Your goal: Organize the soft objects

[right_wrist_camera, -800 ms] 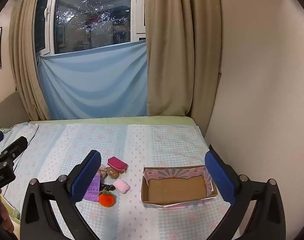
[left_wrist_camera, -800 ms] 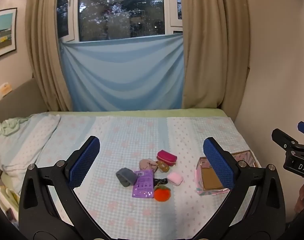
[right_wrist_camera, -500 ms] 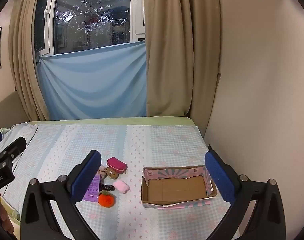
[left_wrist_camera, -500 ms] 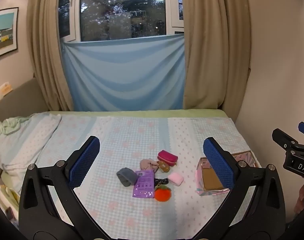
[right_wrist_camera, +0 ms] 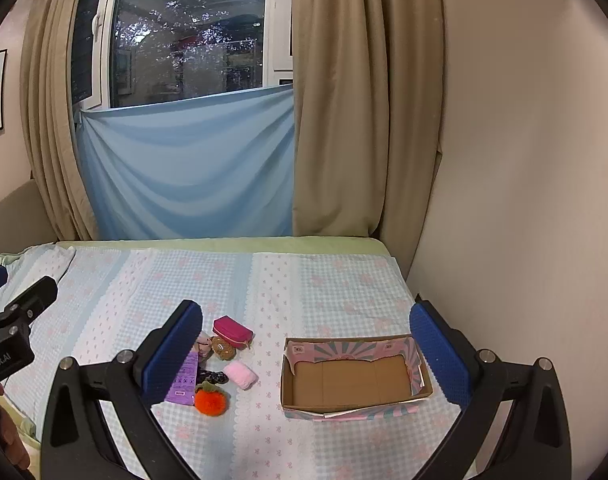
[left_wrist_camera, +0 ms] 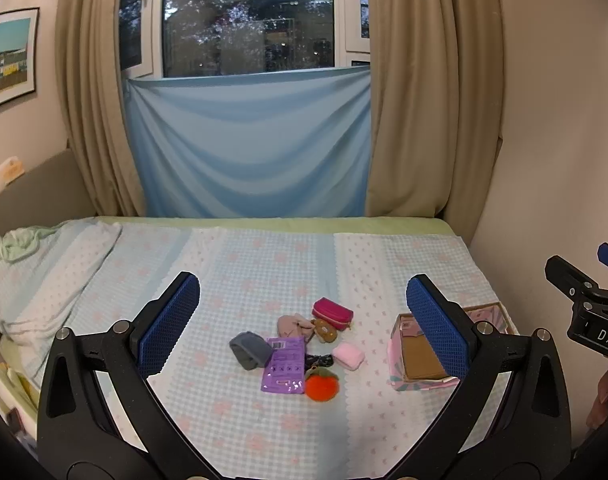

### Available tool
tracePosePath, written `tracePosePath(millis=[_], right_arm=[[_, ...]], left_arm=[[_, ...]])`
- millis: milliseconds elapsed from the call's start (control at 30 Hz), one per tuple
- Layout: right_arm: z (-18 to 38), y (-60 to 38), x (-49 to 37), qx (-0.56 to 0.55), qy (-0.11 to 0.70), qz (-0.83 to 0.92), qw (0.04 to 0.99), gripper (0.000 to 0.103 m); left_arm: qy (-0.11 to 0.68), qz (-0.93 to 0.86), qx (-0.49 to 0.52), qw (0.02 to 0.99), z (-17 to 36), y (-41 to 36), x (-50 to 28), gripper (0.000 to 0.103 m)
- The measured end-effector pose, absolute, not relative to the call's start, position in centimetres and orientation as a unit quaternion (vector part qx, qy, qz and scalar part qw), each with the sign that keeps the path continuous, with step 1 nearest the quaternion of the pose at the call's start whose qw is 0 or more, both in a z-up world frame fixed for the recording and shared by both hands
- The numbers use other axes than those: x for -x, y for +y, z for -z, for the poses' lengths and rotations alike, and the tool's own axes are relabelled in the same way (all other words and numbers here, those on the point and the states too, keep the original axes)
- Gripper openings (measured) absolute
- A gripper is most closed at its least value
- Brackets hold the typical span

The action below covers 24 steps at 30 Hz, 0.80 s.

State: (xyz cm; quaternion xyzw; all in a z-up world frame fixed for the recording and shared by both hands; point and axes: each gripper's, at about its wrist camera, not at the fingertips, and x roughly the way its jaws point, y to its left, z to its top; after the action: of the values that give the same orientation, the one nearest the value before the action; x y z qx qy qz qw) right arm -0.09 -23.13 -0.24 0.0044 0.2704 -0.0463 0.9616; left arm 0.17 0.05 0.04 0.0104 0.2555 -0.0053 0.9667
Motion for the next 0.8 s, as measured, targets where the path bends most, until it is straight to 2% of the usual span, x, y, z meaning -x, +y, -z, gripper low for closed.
tracePosePath(millis=[800], right_arm=[[0.66,-22.84,-0.18,-0.003,0.270,0.037,0.962,0.103]], left_arm=[[0.259,0.004,-0.003,0.966,0.19,-0.14,-0.24,0.103]])
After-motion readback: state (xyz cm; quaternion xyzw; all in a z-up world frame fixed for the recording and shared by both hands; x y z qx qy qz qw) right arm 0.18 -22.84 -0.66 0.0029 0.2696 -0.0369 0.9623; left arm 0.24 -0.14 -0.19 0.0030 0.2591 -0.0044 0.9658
